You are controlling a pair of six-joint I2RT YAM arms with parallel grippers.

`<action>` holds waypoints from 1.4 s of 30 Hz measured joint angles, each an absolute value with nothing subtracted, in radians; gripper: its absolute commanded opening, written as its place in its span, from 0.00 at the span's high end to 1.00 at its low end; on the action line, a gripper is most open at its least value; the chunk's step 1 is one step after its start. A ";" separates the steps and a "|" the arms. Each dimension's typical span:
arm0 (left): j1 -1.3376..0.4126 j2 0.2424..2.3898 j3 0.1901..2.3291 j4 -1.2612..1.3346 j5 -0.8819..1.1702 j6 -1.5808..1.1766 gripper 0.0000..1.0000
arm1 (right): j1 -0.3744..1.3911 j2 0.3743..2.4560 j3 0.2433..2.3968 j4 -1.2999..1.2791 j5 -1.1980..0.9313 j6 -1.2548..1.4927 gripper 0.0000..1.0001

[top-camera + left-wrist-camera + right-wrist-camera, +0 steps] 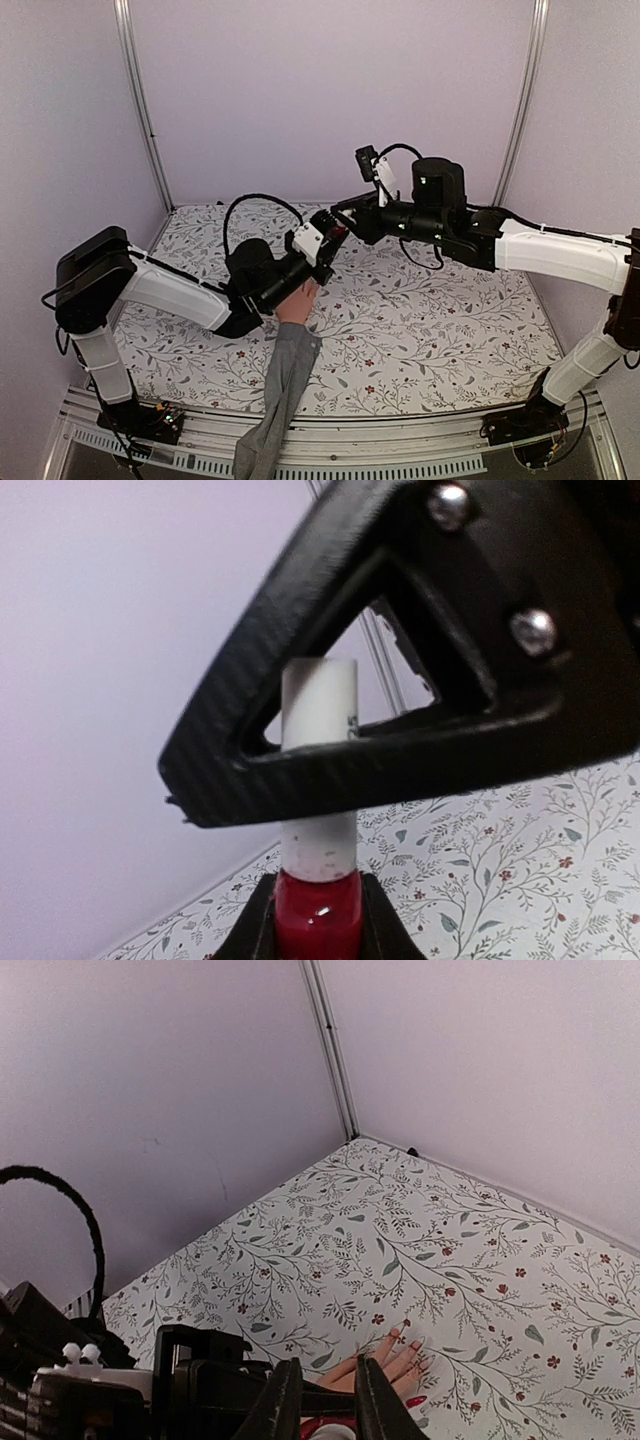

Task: Paint the nails
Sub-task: Screw the nail polish bottle.

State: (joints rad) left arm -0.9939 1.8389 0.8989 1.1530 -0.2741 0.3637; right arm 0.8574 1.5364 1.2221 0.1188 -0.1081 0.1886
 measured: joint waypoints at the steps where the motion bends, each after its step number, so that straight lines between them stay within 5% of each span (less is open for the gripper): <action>1: -0.986 1.826 0.888 1.147 -0.236 0.343 1.00 | 0.857 1.529 1.215 0.120 -0.115 0.181 0.65; 5: -0.929 1.769 0.856 1.148 -0.078 0.239 1.00 | 0.857 1.492 1.182 0.125 -0.149 0.150 0.43; 8: -0.866 1.737 0.844 1.154 0.088 0.147 1.00 | 0.854 1.462 1.160 0.137 -0.194 0.111 0.35; 20: -0.782 1.728 0.878 1.147 0.772 -0.086 1.00 | 0.844 1.374 1.117 0.165 -0.467 -0.093 0.36; 42: -0.783 1.775 0.939 1.118 0.950 -0.185 1.00 | 0.843 1.461 1.206 0.096 -0.718 -0.191 1.00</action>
